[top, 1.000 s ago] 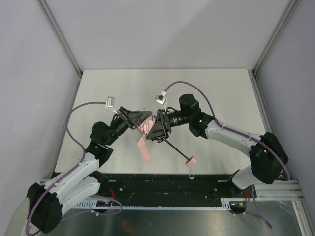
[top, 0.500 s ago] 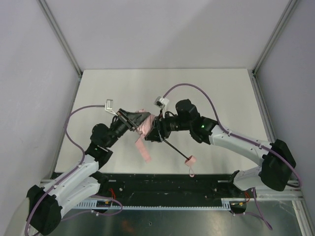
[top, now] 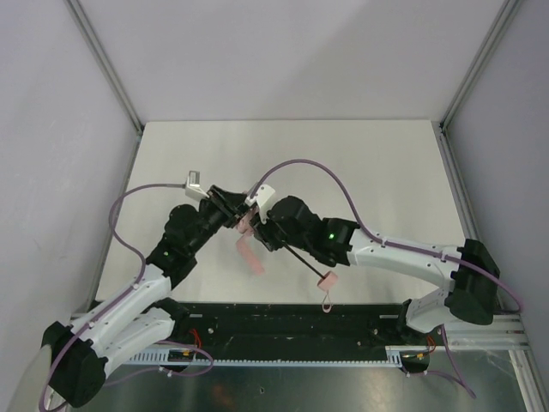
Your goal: Put away the umbrella
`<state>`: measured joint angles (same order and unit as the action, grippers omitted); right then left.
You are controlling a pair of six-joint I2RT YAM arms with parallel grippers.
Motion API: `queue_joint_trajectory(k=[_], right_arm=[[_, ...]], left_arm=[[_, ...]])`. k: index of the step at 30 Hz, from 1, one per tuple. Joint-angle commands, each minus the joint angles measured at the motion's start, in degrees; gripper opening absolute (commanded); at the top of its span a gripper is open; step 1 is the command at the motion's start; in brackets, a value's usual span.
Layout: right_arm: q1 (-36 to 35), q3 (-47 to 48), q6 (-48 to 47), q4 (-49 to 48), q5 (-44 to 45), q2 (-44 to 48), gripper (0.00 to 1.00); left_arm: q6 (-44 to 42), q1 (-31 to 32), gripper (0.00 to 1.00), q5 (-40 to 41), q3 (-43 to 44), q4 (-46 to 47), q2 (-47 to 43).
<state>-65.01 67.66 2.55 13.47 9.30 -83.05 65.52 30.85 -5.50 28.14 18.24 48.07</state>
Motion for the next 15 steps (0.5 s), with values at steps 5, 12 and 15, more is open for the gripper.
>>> queue_joint_trajectory(k=[5, 12, 15], right_arm=[[-1.1, 4.1, -3.9, -4.6, 0.2, -1.3, 0.00], [11.8, -0.4, 7.7, -9.7, -33.0, 2.7, 0.00], [17.1, -1.9, 14.8, -14.9, -46.3, 2.7, 0.00]], left_arm=[[0.0, 0.7, 0.06, 3.9, 4.1, -8.4, 3.1], [-4.3, -0.2, 0.79, 0.6, 1.7, -3.8, 0.8], [-3.6, -1.3, 0.88, -3.9, -0.8, 4.7, 0.8]])
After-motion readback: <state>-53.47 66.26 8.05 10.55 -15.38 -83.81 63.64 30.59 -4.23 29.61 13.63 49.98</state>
